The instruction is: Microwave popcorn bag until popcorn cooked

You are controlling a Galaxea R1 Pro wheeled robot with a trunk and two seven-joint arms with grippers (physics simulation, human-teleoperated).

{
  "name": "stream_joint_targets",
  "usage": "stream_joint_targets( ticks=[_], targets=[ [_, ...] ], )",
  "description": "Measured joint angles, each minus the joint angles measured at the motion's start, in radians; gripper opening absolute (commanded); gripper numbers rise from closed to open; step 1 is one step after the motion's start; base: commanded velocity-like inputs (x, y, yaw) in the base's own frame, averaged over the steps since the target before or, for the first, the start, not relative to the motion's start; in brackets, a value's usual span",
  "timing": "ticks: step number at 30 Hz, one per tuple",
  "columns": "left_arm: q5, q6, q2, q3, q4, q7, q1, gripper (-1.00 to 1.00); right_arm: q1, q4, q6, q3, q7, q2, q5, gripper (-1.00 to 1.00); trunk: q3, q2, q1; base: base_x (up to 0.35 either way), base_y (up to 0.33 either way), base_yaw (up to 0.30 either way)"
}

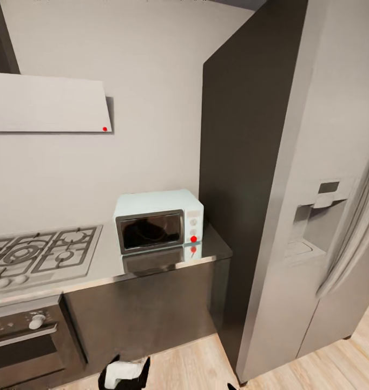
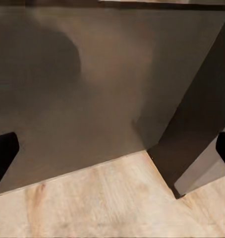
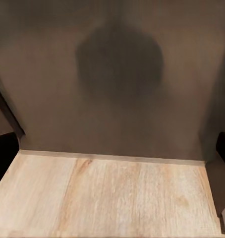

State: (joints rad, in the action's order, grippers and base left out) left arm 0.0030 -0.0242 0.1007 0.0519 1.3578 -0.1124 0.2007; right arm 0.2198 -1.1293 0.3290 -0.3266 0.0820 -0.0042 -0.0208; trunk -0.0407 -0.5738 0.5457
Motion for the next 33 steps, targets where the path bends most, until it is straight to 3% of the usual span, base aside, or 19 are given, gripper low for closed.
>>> stream_joint_targets(
  ticks=[1, 2, 4, 6, 7, 9, 10, 12, 14, 16, 19, 22, 25, 26, 30, 33],
  targets=[
    [0.001, -0.011, -0.017, -0.016, 0.000, 0.002, 0.030, 1.00, -0.002, -0.016, -0.025, 0.001, 0.000, -0.001, 0.000, 1.00, 0.000, 0.000, 0.000, -0.055, 0.000, 0.000],
    [0.005, -0.032, -0.028, -0.057, -0.003, 0.004, 0.065, 1.00, -0.004, -0.053, -0.063, 0.002, 0.000, -0.002, 0.000, 1.00, 0.000, 0.000, 0.000, -0.044, 0.000, 0.000],
    [0.015, -0.053, -0.029, -0.124, -0.011, 0.009, 0.095, 1.00, -0.005, -0.117, -0.110, 0.003, -0.001, -0.003, 0.000, 1.00, 0.000, 0.000, 0.000, -0.023, 0.000, 0.000],
    [0.087, -0.074, -0.013, -0.281, -0.150, 0.007, 0.123, 1.00, -0.018, -0.293, -0.296, 0.008, -0.004, -0.009, 0.000, 1.00, 0.000, 0.000, 0.000, -0.007, 0.000, 0.000],
    [0.122, -0.079, -0.010, -0.330, -0.244, 0.005, 0.121, 1.00, -0.045, -0.347, -0.361, 0.013, -0.005, -0.010, 0.000, 1.00, 0.000, 0.000, 0.000, -0.002, 0.000, 0.000],
    [0.157, -0.084, -0.007, -0.366, -0.390, 0.004, 0.090, 1.00, -0.099, -0.384, -0.459, 0.018, -0.011, -0.005, 0.000, 1.00, 0.000, 0.000, 0.000, -0.001, 0.000, 0.000],
    [0.169, -0.090, -0.006, -0.382, -0.495, 0.004, 0.039, 1.00, -0.178, -0.394, -0.538, 0.015, -0.039, -0.002, 0.001, 1.00, 0.000, 0.000, 0.000, 0.000, 0.000, 0.000],
    [0.174, -0.101, -0.010, -0.390, -0.556, 0.004, 0.011, 1.00, -0.309, -0.386, -0.645, 0.001, -0.068, 0.007, 0.004, 1.00, 0.001, 0.001, 0.000, 0.000, 0.000, 0.000],
    [0.176, -0.109, -0.012, -0.394, -0.579, 0.004, 0.001, 1.00, -0.480, -0.350, -0.790, -0.018, -0.092, 0.058, 0.003, 1.00, 0.001, 0.001, 0.000, 0.000, 0.000, 0.000],
    [0.178, -0.111, -0.014, -0.395, -0.584, 0.004, 0.000, 1.00, -0.587, -0.307, -0.870, -0.023, -0.125, 0.102, 0.001, 1.00, 0.001, 0.001, 0.000, 0.000, 0.000, 0.000],
    [0.177, -0.113, -0.014, -0.394, -0.590, 0.004, 0.000, 1.00, -0.734, -0.175, -0.933, -0.036, -0.192, 0.142, 0.003, 1.00, 0.001, 0.001, 0.000, 0.000, 0.000, 0.000],
    [0.175, -0.114, -0.016, -0.392, -0.665, 0.004, -0.002, 1.00, -0.899, 0.065, -0.929, -0.047, -0.220, 0.178, 0.013, 1.00, 0.001, 0.001, 0.000, 0.000, 0.000, 0.000],
    [0.174, -0.116, -0.017, -0.391, -0.695, 0.004, -0.010, 1.00, -1.016, 0.276, -0.857, -0.048, -0.224, 0.179, 0.024, 1.00, 0.001, 0.001, 0.000, 0.000, 0.000, 0.000],
    [0.174, -0.116, -0.016, -0.391, -0.700, 0.004, -0.012, 1.00, -1.051, 0.346, -0.826, -0.047, -0.224, 0.179, 0.047, 1.00, 0.001, 0.001, 0.000, 0.000, 0.000, 0.000],
    [0.174, -0.117, -0.016, -0.390, -0.709, 0.004, -0.021, 1.00, -1.120, 0.480, -0.751, -0.049, -0.222, 0.179, 0.144, 1.00, 0.001, 0.001, 0.000, 0.000, 0.000, 0.000],
    [0.174, -0.117, -0.016, -0.389, -0.710, 0.004, -0.022, 1.00, -1.130, 0.510, -0.717, -0.049, -0.222, 0.179, 0.160, 1.00, 0.001, 0.001, 0.000, 0.000, 0.000, 0.000]
  ],
)
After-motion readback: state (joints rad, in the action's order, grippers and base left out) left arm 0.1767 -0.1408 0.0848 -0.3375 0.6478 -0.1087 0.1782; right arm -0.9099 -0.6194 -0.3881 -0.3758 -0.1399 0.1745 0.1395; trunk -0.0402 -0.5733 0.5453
